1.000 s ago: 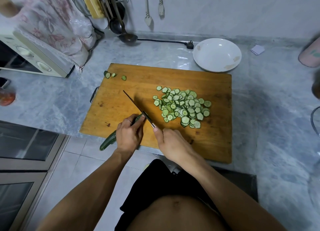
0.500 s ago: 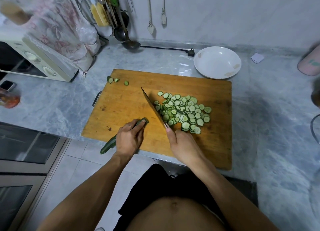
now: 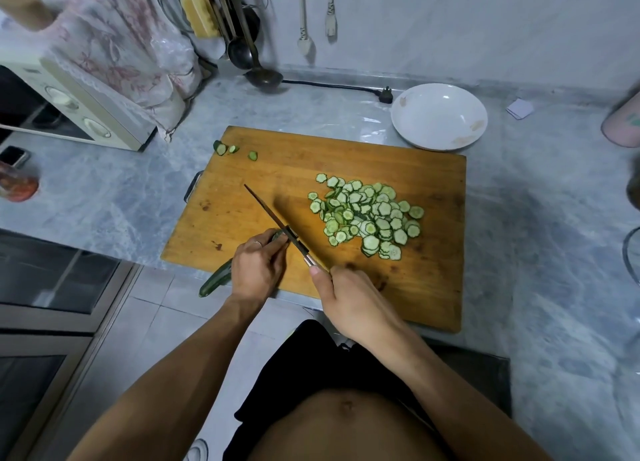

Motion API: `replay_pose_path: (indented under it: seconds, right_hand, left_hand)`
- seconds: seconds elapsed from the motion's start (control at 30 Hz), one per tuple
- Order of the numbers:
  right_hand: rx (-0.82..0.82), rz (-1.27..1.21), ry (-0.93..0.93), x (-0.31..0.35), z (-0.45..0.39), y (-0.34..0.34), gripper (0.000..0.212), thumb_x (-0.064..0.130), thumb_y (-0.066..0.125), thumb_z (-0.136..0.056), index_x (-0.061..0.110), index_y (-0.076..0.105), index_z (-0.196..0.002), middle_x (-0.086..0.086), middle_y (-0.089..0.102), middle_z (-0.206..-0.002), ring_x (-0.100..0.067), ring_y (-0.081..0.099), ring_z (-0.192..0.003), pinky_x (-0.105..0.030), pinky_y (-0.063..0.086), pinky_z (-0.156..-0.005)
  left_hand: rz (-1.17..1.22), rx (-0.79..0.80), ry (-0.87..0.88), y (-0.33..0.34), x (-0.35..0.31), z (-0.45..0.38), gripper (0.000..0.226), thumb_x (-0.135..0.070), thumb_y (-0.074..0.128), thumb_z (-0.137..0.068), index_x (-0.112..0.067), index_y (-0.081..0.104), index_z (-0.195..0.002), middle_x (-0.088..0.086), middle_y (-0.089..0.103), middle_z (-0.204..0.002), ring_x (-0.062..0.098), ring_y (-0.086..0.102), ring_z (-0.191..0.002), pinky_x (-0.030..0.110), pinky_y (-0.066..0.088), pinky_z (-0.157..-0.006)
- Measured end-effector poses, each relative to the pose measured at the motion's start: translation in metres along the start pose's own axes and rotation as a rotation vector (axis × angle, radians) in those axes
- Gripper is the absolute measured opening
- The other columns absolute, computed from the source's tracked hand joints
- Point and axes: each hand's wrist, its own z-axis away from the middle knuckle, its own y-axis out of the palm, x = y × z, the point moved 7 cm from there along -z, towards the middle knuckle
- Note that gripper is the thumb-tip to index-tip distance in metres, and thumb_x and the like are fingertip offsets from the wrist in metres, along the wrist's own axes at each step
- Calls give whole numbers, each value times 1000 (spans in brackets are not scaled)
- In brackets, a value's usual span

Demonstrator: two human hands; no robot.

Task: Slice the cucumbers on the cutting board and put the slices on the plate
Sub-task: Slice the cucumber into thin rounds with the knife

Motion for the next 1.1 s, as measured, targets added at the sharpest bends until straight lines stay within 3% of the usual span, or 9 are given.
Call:
replay_pose_path:
  seconds: [0.23, 0.4, 0.53, 0.7, 0.87, 0.97, 1.1]
  right_hand:
    - [42, -16, 64, 1, -10, 7, 52, 52, 24, -104, 12, 51, -87, -5, 52, -80, -31, 59, -86, -34, 39, -65]
    - [4, -8, 55, 1, -24, 14, 50, 51, 26, -104, 12, 49, -84, -16, 62, -88, -35, 59, -81, -33, 35, -62]
    - [-12, -65, 79, -6, -27, 10, 53, 51, 25, -104, 13, 50, -77, -8, 58, -76, -33, 58, -76, -35, 40, -63]
    - [-46, -98, 150, -30, -26, -6, 59, 51, 21, -105, 14, 52, -72, -5, 54, -69, -28, 55, -74, -33, 38, -64]
    - [-73, -135, 140, -39, -24, -16, 59, 52, 24, -104, 14, 48, -67, -3, 47, -61, -22, 50, -58, -34, 40, -56]
    - [-32, -73, 95, -30, -19, -11, 56, 53, 24, -104, 15, 46, -68, -6, 50, -68, -27, 51, -70, -34, 34, -61]
    - [-34, -30, 46, -14, -8, -7, 50, 53, 27, -103, 21, 41, -68, -6, 53, -74, -27, 49, -73, -37, 39, -64]
  left_hand:
    - [-13, 4, -22, 5, 5, 1, 31, -27, 50, -94, -19, 75, -109, 1, 70, -118, 30, 65, -92, 35, 53, -72]
    - [-13, -15, -5, 3, 3, 1, 23, -20, 58, -92, -15, 76, -106, 5, 71, -113, 32, 66, -88, 34, 54, -67]
    - [0, -24, 5, -1, 0, 2, 26, -11, 67, -87, -15, 75, -111, 7, 71, -112, 32, 66, -87, 36, 55, -68]
    - [38, 40, -18, -5, 1, 1, 37, -13, 61, -82, -17, 72, -117, 8, 69, -120, 32, 66, -97, 37, 57, -72]
    - [94, 28, 9, -6, -12, -6, 32, -6, 70, -84, -12, 73, -115, 10, 71, -116, 30, 67, -99, 36, 57, -75]
    - [90, 15, -16, -1, -14, -10, 30, -6, 71, -83, -12, 74, -112, 7, 72, -115, 30, 68, -95, 35, 58, -68]
    - [48, 12, 82, 1, -15, -9, 30, -11, 60, -85, -10, 73, -112, 7, 70, -115, 33, 66, -88, 36, 56, -61]
